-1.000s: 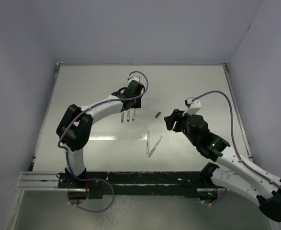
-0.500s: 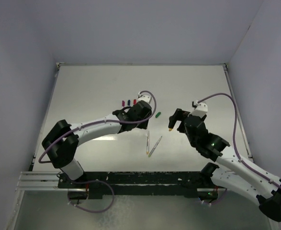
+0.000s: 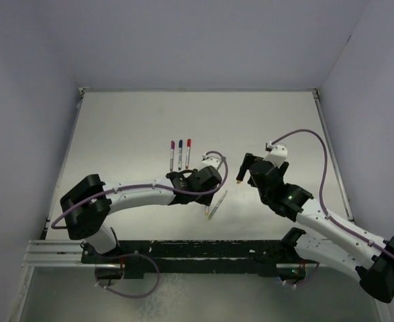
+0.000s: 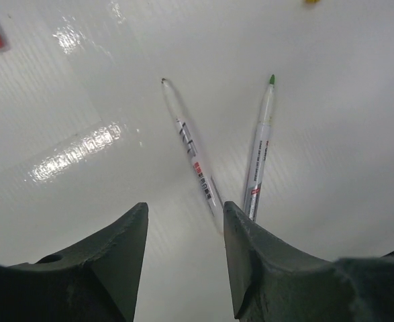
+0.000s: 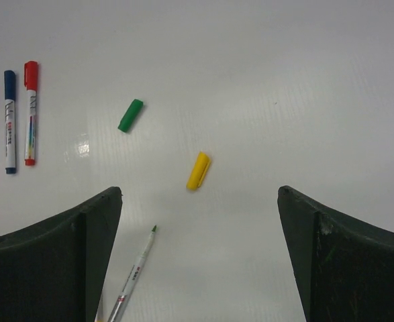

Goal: Insert the pens into the pen caps

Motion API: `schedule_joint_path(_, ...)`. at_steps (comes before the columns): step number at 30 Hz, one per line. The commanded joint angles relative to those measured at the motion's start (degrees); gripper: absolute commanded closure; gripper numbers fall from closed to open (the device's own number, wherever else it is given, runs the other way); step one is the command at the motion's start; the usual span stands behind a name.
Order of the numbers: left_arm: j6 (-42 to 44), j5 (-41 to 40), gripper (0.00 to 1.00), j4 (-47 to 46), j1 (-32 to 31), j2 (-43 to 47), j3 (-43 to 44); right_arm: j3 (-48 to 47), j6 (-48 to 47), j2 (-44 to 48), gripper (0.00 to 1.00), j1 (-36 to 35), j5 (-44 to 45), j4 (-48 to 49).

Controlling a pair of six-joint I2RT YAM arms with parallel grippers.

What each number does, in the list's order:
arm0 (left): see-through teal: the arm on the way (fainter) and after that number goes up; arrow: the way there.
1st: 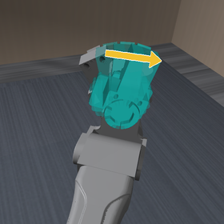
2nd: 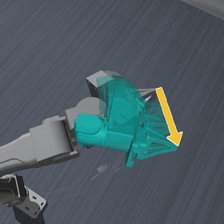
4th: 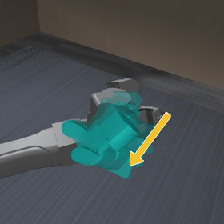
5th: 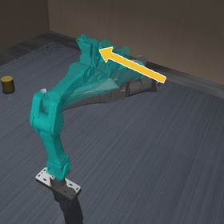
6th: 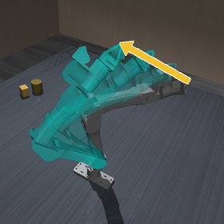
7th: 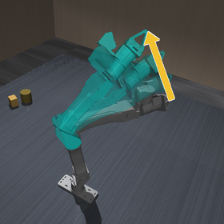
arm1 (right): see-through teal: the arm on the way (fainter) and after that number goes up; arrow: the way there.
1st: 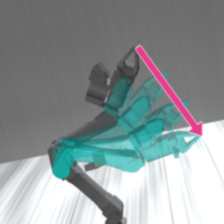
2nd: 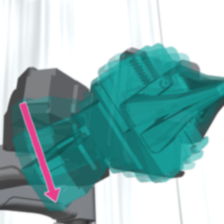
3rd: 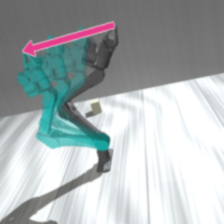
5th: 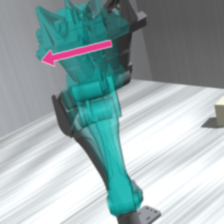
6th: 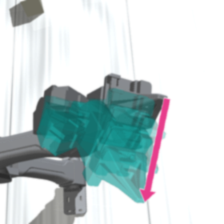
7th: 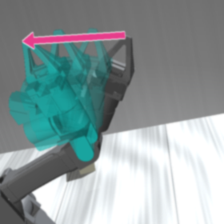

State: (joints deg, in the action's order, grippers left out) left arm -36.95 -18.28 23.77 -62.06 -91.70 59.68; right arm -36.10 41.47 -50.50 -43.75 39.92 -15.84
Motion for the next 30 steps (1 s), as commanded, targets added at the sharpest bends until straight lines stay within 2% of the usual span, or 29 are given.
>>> schedule_joint_path(1, -2.13, -1.12, 0.47, -0.06, -1.75, -3.02, 2.01, 0.32, 2.01, 1.66, 0.0, 0.33, 3.61, 0.27)
schedule_joint_path(8, -2.29, -1.98, 0.46, -1.65, -2.01, -5.98, 3.46, 1.81, 5.45, 5.48, 0.0, 0.36, 7.88, -3.73)
schedule_joint_path(17, -2.3, -3.28, 0.45, -1.84, -2.01, -8.91, 4.74, 3.04, 5.54, 6.71, 0.0, 0.47, 7.54, -2.89)
schedule_joint_path(24, -3.45, -5.1, 0.45, 3.81, -2.0, -12.4, 7.1, 2.87, 5.74, 6.08, 0.0, 0.48, 6.67, -2.2)
schedule_joint_path(30, -2.41, -3.55, 0.48, 7.51, -1.88, -13.82, 8.31, 2.53, 5.97, 6.17, 0.0, 0.46, 6.4, -2.16)
